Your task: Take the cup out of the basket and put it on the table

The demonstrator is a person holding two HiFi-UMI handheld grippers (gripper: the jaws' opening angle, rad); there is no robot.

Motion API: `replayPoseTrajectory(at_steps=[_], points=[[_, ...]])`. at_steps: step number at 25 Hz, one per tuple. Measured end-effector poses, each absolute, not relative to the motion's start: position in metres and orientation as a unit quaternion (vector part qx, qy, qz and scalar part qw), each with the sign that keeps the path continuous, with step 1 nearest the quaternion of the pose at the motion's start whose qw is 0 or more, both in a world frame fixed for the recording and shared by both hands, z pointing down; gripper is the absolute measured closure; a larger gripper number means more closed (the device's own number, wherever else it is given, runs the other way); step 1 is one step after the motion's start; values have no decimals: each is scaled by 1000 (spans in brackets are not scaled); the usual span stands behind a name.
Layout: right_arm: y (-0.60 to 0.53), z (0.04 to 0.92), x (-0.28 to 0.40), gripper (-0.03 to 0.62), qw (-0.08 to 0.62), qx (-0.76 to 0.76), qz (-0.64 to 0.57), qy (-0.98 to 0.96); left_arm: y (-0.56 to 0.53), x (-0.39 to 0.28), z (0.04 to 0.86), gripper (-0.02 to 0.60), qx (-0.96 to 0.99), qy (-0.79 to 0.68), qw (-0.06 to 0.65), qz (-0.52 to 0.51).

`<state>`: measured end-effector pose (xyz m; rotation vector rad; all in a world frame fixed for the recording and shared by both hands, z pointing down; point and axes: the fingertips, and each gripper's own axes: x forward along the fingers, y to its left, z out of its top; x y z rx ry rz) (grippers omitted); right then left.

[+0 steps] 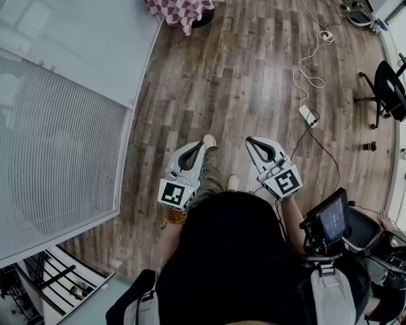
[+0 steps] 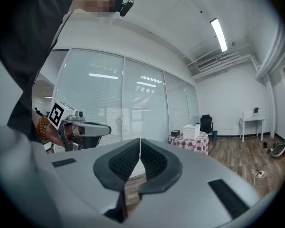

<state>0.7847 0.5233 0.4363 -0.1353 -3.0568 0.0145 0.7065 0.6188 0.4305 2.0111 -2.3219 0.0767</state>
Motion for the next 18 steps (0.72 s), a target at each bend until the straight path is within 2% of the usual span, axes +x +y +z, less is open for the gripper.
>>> replayPoseTrajectory(at_steps=[8,13,18], points=[[488,448,716,580,27,-48,-22,-998,573,633,452,575,659,-752,21,11],[442,430,619,580,39,-38,-20,-998,511,538,439,575,679,-734,19,3],[413,416,545,580,40,-45,-22,-998,470,473,426,575,692,-722,15,-4]])
